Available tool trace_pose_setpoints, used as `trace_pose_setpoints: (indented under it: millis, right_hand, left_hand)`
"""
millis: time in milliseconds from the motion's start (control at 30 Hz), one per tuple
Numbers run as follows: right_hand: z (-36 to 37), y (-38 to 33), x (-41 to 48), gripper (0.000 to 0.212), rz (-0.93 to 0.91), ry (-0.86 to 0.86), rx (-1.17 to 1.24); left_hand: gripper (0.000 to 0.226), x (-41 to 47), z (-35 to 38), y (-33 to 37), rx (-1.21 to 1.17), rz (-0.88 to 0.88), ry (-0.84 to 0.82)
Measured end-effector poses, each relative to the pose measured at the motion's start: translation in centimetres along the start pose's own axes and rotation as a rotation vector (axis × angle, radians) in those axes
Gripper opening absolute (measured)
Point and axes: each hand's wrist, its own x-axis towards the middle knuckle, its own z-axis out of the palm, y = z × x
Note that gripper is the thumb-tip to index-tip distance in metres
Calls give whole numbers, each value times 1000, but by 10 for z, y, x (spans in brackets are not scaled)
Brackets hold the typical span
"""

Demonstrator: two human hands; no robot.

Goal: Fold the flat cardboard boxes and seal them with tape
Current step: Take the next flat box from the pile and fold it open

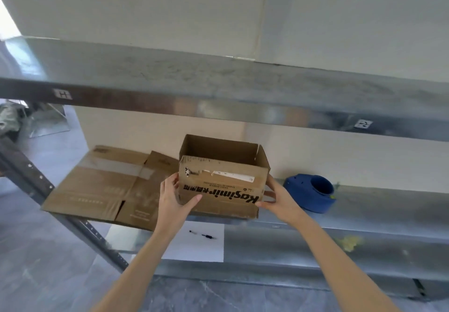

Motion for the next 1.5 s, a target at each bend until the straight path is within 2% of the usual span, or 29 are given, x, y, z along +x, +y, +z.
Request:
trace_pose_setpoints:
  millis: [100,233,300,433,567,633,733,833,900,967,1033,1167,1267,1367,1500]
  right_hand:
    - [-5,13,0,79,29,67,-5]
    - [-13,16,-5,91,-20,87,58]
    - [-18,13,-7,91,-73,129,102]
    - [-20,-2,-6,78,-98,237,100]
    - [-15,-12,3,47,-71,363,108]
    - [-15,-15,6,44,-71,357,80]
    - [-16,-14,6,43,-64,297,72]
    - [-15,-11,3,39,-74,168,80]
    - [-14,-11,0,39,-62,55,5]
    - [-14,-13,0,57,-55,8,-89]
    - [-13,-13,3,73,-85,42,-189]
    - [-14,-5,15,80,-163,231,-229]
    - [-15,-5,23,97,-183,277,-324]
    - [-15,-8,30,105,-200,223,-513]
    - [-21,-7,38,93,-176,153,-563]
  left_hand:
    - [70,-15,18,3,22,-18,-12]
    - [72,-25,23,12,-5,-12,-14]
    - [73,-22,20,20,-4,11,7]
    - [66,-12,17,38,-19,77,47]
    - [43,1,18,49,-23,83,86]
    - [30,7,18,49,34,101,110]
    - [24,12,18,42,124,149,61]
    - [29,14,16,33,203,192,-28]
    - [40,15,11,28,236,203,-119]
    - [55,16,7,22,271,187,-193]
    - [60,19,5,18,278,170,-184]
    - [62,31,3,17,208,162,-72]
    - [79,39,0,16,301,196,-25]
    - [100,49,-3,18,329,200,-86]
    - [96,59,-4,16,274,198,-245]
